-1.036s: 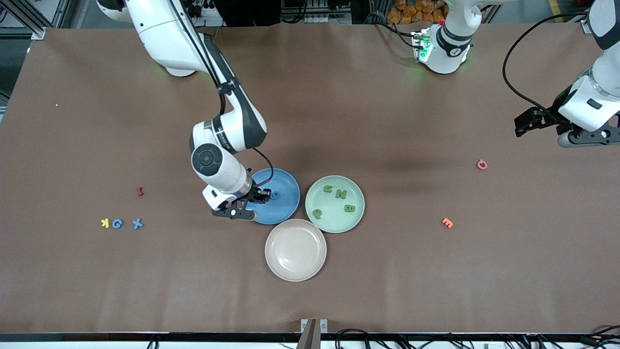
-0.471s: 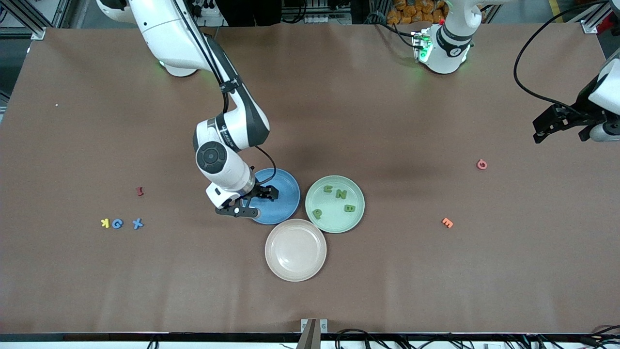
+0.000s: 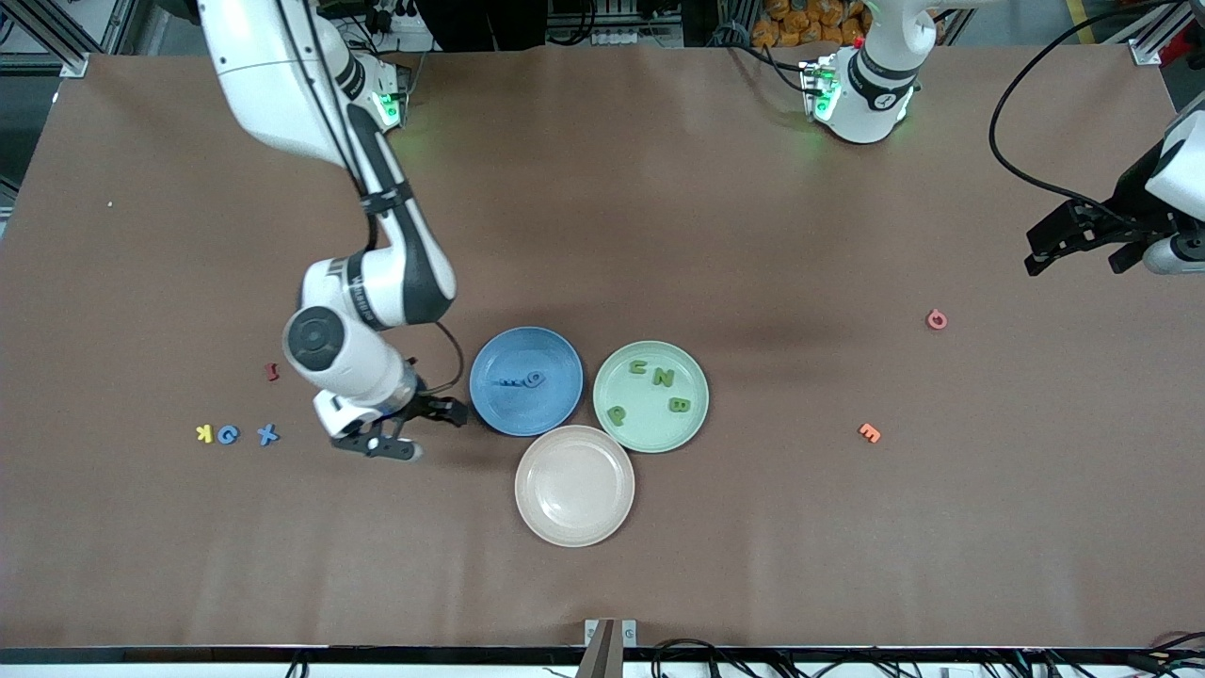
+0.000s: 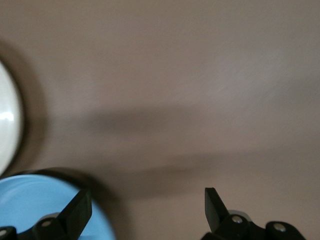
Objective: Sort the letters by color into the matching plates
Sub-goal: 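Open the right gripper to drop the m onto the blue plate, then move the right gripper down to the blue letter x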
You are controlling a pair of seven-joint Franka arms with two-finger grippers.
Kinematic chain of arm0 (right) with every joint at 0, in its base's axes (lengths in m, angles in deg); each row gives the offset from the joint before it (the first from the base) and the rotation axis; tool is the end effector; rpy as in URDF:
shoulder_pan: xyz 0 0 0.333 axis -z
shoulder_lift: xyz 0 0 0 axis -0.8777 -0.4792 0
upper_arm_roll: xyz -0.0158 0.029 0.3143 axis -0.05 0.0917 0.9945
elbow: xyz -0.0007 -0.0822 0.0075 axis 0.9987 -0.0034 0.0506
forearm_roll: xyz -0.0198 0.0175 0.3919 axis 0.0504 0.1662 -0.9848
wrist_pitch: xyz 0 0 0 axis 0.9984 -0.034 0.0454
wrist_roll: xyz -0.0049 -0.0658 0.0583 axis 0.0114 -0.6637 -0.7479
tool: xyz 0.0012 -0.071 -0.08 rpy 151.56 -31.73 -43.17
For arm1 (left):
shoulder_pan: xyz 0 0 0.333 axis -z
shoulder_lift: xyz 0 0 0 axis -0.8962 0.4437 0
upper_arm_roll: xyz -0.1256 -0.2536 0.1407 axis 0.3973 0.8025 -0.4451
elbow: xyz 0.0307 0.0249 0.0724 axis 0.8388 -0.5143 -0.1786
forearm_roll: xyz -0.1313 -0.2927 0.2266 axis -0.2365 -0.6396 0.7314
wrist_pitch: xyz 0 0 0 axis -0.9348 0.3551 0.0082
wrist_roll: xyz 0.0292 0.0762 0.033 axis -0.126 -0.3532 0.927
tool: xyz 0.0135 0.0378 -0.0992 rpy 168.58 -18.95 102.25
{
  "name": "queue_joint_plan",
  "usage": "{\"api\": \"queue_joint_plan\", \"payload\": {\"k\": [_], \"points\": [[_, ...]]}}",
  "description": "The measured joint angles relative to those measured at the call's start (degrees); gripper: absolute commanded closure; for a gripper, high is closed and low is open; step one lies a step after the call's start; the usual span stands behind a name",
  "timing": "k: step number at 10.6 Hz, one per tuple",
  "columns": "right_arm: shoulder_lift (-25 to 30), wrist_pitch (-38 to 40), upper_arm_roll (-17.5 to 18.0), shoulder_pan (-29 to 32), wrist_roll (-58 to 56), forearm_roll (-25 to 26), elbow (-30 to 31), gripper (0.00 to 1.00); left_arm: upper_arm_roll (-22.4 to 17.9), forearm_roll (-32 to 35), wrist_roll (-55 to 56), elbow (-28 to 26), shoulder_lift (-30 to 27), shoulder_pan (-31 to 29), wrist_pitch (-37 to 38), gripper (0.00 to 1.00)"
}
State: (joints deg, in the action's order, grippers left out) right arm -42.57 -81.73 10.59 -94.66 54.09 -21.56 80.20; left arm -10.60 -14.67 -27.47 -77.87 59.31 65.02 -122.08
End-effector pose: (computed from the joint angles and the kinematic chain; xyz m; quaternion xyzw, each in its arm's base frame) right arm 0.6572 0.2095 0.2574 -0.9969 0.0609 -0.0236 0.0429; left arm 0.5472 -0.0221 0.6083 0.9984 0.0133 0.0554 0.0038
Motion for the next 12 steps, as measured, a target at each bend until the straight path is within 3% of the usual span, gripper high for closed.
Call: {"api": "queue_joint_plan", "payload": {"k": [4,12], "points": [[0.0,0.2,0.0,8.9,-27.2,-0.1,0.5,0.00,0.3,-0.1,0.0,0.2,0.0,0.0,2.3,0.00],[-0.2,0.5,-0.1,19.8,-48.8,0.0,2.3,0.00,1.0,-0.1,0.0,1.2,0.0,0.2,2.7,0.00]]}}
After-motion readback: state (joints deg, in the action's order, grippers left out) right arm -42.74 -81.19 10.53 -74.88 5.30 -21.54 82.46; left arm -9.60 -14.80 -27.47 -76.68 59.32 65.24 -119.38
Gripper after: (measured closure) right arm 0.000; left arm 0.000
